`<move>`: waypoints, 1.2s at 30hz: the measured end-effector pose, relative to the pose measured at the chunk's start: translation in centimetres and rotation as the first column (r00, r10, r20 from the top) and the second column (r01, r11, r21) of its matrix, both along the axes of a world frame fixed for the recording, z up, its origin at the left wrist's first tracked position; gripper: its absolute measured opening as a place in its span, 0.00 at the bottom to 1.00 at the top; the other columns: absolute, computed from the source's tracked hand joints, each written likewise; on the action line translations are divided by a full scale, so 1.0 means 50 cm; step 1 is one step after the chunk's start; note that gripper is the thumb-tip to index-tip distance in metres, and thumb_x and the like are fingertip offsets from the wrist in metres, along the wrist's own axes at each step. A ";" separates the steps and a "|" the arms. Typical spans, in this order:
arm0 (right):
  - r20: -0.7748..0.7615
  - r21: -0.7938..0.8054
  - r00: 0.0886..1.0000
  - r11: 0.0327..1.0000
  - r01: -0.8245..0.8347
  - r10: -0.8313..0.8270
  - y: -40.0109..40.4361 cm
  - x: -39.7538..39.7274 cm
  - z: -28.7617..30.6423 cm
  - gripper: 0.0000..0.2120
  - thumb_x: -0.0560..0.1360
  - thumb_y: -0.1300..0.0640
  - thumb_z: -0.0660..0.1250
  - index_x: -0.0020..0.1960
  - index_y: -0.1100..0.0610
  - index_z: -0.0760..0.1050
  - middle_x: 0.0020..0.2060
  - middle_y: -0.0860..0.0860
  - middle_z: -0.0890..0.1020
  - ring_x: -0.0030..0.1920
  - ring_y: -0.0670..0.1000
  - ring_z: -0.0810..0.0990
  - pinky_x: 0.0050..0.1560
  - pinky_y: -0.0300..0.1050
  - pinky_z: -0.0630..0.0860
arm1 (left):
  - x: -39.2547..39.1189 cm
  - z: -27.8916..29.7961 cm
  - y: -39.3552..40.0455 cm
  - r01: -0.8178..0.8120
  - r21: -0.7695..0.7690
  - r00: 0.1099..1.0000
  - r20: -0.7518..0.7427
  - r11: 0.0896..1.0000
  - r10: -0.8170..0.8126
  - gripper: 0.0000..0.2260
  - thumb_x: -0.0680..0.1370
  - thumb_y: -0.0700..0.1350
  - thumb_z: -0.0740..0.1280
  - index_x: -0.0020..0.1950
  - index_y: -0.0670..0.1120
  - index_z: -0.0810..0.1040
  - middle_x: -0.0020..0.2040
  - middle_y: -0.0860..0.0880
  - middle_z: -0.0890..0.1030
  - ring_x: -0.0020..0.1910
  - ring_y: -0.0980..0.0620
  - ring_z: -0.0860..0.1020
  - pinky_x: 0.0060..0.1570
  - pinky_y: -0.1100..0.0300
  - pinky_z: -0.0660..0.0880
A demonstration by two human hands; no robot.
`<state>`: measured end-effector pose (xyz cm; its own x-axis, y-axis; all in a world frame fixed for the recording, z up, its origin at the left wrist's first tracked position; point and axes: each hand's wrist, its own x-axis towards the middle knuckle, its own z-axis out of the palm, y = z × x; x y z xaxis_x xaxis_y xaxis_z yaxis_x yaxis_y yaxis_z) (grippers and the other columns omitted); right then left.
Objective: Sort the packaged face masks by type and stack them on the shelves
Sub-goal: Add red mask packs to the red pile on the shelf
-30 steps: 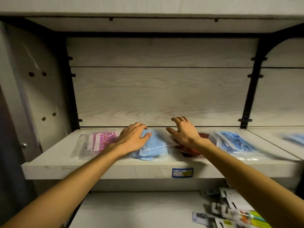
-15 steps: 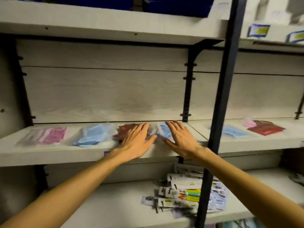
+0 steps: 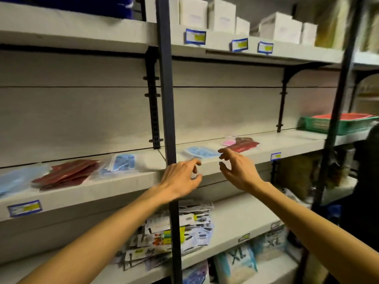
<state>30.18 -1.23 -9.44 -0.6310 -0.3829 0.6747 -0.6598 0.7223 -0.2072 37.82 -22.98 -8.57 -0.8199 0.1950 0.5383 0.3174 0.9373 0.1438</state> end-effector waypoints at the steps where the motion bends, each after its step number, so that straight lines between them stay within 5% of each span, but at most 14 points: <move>1: -0.010 -0.007 0.999 0.999 0.031 -0.031 0.020 -0.019 -0.006 0.19 0.79 0.52 0.66 0.69 0.51 0.70 0.57 0.48 0.82 0.57 0.51 0.81 0.52 0.47 0.78 | -0.022 0.001 0.026 0.004 -0.013 1.000 0.000 1.000 -0.004 0.18 0.79 0.57 0.64 0.67 0.55 0.73 0.55 0.57 0.82 0.46 0.52 0.82 0.48 0.56 0.77; 12: 0.021 -0.124 0.984 0.976 0.178 -0.177 0.206 -0.302 -0.040 0.15 0.77 0.53 0.68 0.63 0.52 0.74 0.57 0.50 0.83 0.56 0.55 0.79 0.46 0.44 0.71 | -0.329 0.025 0.215 0.063 -0.062 0.998 0.010 0.996 -0.062 0.15 0.77 0.55 0.65 0.61 0.52 0.77 0.61 0.51 0.81 0.58 0.47 0.79 0.51 0.56 0.74; 17: 0.247 -0.138 0.943 0.955 0.261 -0.222 0.279 -0.476 0.029 0.23 0.78 0.48 0.68 0.69 0.57 0.71 0.60 0.54 0.81 0.57 0.56 0.79 0.50 0.48 0.75 | -0.501 0.058 0.263 0.011 -0.054 0.996 0.085 0.998 -0.007 0.17 0.77 0.57 0.65 0.63 0.53 0.77 0.64 0.52 0.80 0.60 0.45 0.79 0.53 0.54 0.74; 23: 0.454 -0.149 0.855 0.925 0.349 -0.249 0.327 -0.638 0.036 0.26 0.77 0.46 0.67 0.69 0.60 0.71 0.61 0.57 0.81 0.58 0.58 0.80 0.56 0.50 0.76 | -0.663 0.052 0.293 -0.070 -0.116 0.937 0.332 0.991 0.105 0.24 0.74 0.64 0.63 0.64 0.52 0.73 0.60 0.50 0.80 0.53 0.46 0.78 0.44 0.55 0.72; 26: 0.535 -0.134 0.814 0.928 0.347 -0.227 0.334 -0.707 0.034 0.27 0.77 0.43 0.67 0.65 0.62 0.74 0.58 0.58 0.83 0.55 0.58 0.81 0.57 0.52 0.78 | -0.704 0.040 0.304 -0.041 -0.142 0.879 0.466 0.989 0.104 0.19 0.71 0.69 0.63 0.53 0.57 0.73 0.46 0.57 0.78 0.41 0.55 0.76 0.35 0.59 0.66; 28: 0.568 -0.111 0.795 0.938 0.327 -0.210 0.333 -0.751 0.032 0.26 0.76 0.38 0.67 0.56 0.61 0.78 0.52 0.57 0.84 0.50 0.57 0.82 0.51 0.51 0.78 | -0.729 0.040 0.304 -0.069 -0.130 0.875 0.468 0.989 0.123 0.22 0.70 0.72 0.63 0.53 0.58 0.74 0.48 0.57 0.79 0.43 0.56 0.76 0.36 0.59 0.68; 31: 0.593 -0.080 0.780 0.949 0.305 -0.201 0.324 -0.803 0.027 0.28 0.72 0.32 0.69 0.46 0.59 0.77 0.43 0.55 0.83 0.41 0.54 0.81 0.39 0.47 0.74 | -0.757 0.052 0.302 -0.123 -0.107 0.858 0.487 0.987 0.160 0.36 0.66 0.74 0.69 0.69 0.56 0.74 0.61 0.55 0.80 0.55 0.50 0.78 0.52 0.56 0.75; 36: 0.650 -0.069 0.735 0.948 0.310 -0.193 0.309 -0.870 0.036 0.22 0.68 0.40 0.75 0.30 0.56 0.76 0.20 0.48 0.78 0.21 0.47 0.77 0.19 0.35 0.65 | -0.778 0.067 0.304 -0.191 0.033 0.781 0.610 0.981 0.132 0.29 0.64 0.66 0.79 0.58 0.52 0.82 0.51 0.52 0.84 0.52 0.49 0.82 0.55 0.52 0.79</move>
<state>-13.34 14.23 -7.61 -0.9893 -0.0715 0.1271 -0.1366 0.7602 -0.6352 -1.07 -7.76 -5.20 -0.9977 0.0063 -0.0676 -0.0169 0.9410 0.3381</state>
